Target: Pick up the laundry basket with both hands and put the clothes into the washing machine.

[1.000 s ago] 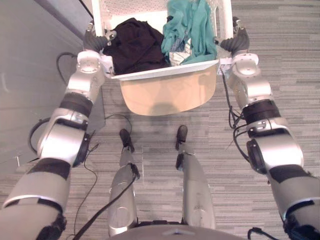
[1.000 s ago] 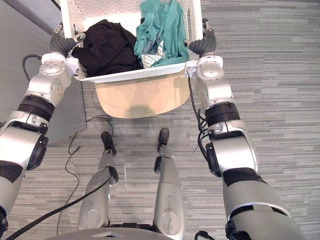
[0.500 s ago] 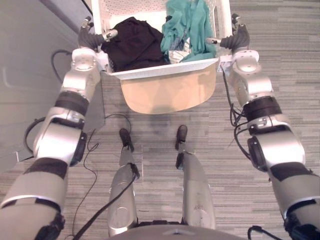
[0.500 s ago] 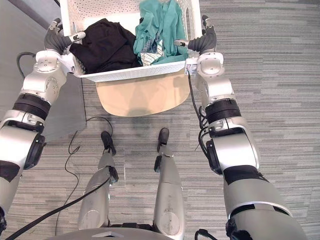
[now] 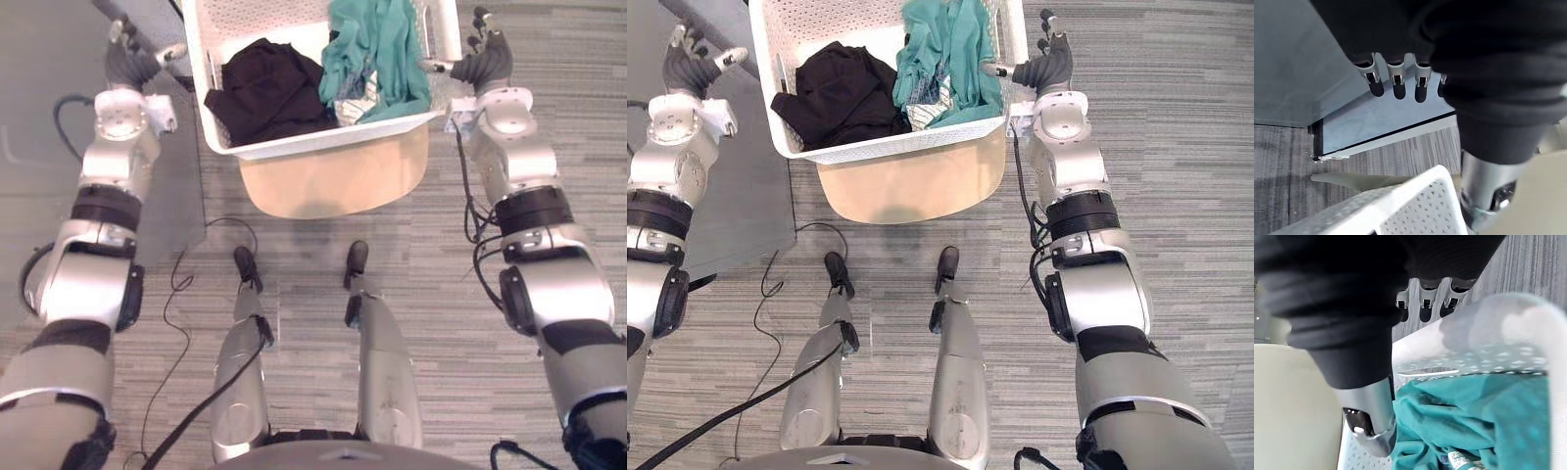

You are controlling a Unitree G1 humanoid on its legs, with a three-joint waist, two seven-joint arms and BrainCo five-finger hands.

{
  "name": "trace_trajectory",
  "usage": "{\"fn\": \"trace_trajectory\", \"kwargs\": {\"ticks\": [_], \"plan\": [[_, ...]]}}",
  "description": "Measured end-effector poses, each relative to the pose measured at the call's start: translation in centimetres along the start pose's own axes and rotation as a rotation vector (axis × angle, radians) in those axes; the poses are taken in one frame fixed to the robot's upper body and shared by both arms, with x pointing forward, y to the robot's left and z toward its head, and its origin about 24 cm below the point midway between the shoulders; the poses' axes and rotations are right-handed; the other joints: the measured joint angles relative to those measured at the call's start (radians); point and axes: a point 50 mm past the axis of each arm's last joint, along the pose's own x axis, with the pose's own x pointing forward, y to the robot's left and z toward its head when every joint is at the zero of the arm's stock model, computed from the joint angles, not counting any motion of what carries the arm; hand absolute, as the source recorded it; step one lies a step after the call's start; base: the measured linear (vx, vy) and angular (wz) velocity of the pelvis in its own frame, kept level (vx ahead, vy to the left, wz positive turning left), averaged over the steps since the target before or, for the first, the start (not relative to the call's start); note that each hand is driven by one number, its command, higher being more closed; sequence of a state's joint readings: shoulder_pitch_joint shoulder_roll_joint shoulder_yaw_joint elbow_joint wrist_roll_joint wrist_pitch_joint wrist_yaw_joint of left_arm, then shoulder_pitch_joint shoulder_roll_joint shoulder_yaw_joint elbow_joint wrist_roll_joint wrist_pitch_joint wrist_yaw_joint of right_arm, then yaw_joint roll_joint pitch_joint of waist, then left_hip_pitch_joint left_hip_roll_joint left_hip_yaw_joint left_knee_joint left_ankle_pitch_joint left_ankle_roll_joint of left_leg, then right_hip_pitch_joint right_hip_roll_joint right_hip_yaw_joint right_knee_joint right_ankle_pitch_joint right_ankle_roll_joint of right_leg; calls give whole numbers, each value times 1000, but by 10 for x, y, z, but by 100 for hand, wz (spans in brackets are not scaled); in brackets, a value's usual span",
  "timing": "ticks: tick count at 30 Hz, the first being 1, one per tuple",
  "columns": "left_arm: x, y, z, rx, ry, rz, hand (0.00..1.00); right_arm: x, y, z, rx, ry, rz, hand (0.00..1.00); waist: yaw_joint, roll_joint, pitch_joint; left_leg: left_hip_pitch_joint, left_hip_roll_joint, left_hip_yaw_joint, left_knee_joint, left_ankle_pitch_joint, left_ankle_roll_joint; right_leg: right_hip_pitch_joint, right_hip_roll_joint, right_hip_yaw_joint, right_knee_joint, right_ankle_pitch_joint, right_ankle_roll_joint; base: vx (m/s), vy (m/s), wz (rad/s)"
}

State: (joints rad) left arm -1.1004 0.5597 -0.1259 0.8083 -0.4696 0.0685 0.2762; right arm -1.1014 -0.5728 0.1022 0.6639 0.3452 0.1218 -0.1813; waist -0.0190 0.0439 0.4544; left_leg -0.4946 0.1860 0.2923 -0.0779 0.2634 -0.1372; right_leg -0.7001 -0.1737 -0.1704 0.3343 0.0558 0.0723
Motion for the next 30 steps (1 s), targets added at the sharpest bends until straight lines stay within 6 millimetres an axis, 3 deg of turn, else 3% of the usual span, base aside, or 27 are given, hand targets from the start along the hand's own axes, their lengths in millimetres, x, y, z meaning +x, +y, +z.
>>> {"fn": "trace_trajectory", "kwargs": {"ticks": [7, 11, 14, 16, 17, 19, 20, 21, 22, 24, 27, 28, 30], "plan": [[-25, 47, -55, -100, 108, 122, 0, -23, -42, -33, -7, 45, -104, 0, -1, 0, 0, 4, -7, 6, 0, -7, -2, 0, -11, 0, 13, -9, -1, 39, -47, 3], [-54, 73, -79, -169, 106, 193, 0, -50, -66, -64, -20, 94, -168, 0, 4, 0, 0, 29, -12, 6, 0, -11, -2, 15, -19, 0, 35, -27, 0, 46, -51, 4], [-87, 82, -110, -217, 147, 225, 0, -88, -86, -101, -51, 186, -233, 0, 8, 0, 0, 83, -15, 4, 0, -26, 2, 74, -26, -7, 37, -47, 3, 67, -47, 9], [-124, 79, -148, -279, 247, 254, 0, -130, -101, -139, -19, 298, -319, 0, 7, -1, -1, 144, -19, 4, 1, -49, 5, 142, -33, -14, 39, -66, 9, 70, -28, 11], [-128, 79, -152, -283, 263, 257, 0, -135, -102, -144, -13, 315, -329, 0, 7, -2, -1, 150, -19, 3, 1, -51, 6, 149, -33, -15, 39, -69, 9, 70, -21, 14], [-163, 70, -190, -323, 405, 279, 0, -178, -101, -181, 26, 457, -387, 0, 7, -2, -1, 193, -16, 0, 34, -77, 7, 212, -38, -30, 46, -90, 13, 72, -29, 16], [-174, 67, -199, -331, 446, 283, 0, -189, -98, -189, 33, 494, -390, 0, 7, -3, -2, 204, -15, 0, 45, -82, 7, 228, -39, -30, 48, -95, 13, 101, -42, 8], [-191, 64, -214, -340, 511, 290, 0, -206, -93, -202, 50, 552, -394, 0, 8, -4, -2, 226, -13, 0, 66, -99, 9, 257, -41, -30, 52, -104, 14, 95, -32, 1], [-222, 59, -240, -351, 643, 293, 0, -239, -81, -223, 88, 662, -403, 0, 8, -6, -3, 277, -10, 0, 100, -132, 8, 322, -43, -32, 55, -121, 19, 86, -26, -1], [-245, 56, -257, -352, 737, 297, 0, -263, -72, -237, 121, 741, -400, 0, 8, -11, -19, 309, -7, 4, 114, -159, 4, 357, -42, -33, 54, -133, 20, 46, -6, -4], [-308, 47, -295, -294, 1002, 267, 0, -339, -46, -274, 202, 1024, -409, 0, 9, -30, -113, 370, 0, 16, 101, -172, 1, 422, -31, -37, 20, -145, 24, 101, -9, -6], [-319, 46, -301, -283, 1050, 260, 0, -354, -42, -279, 217, 1077, -416, 0, 10, -34, -127, 385, 0, 18, 98, -171, 0, 437, -31, -37, 17, -147, 27, 105, -12, -8], [-361, 45, -316, -308, 1213, 320, 0, -401, -29, -291, 266, 1246, -452, 0, 9, -44, -195, 429, -1, 30, 85, -177, -3, 481, -28, -37, -9, -149, 29, 99, 3, -8]]}}
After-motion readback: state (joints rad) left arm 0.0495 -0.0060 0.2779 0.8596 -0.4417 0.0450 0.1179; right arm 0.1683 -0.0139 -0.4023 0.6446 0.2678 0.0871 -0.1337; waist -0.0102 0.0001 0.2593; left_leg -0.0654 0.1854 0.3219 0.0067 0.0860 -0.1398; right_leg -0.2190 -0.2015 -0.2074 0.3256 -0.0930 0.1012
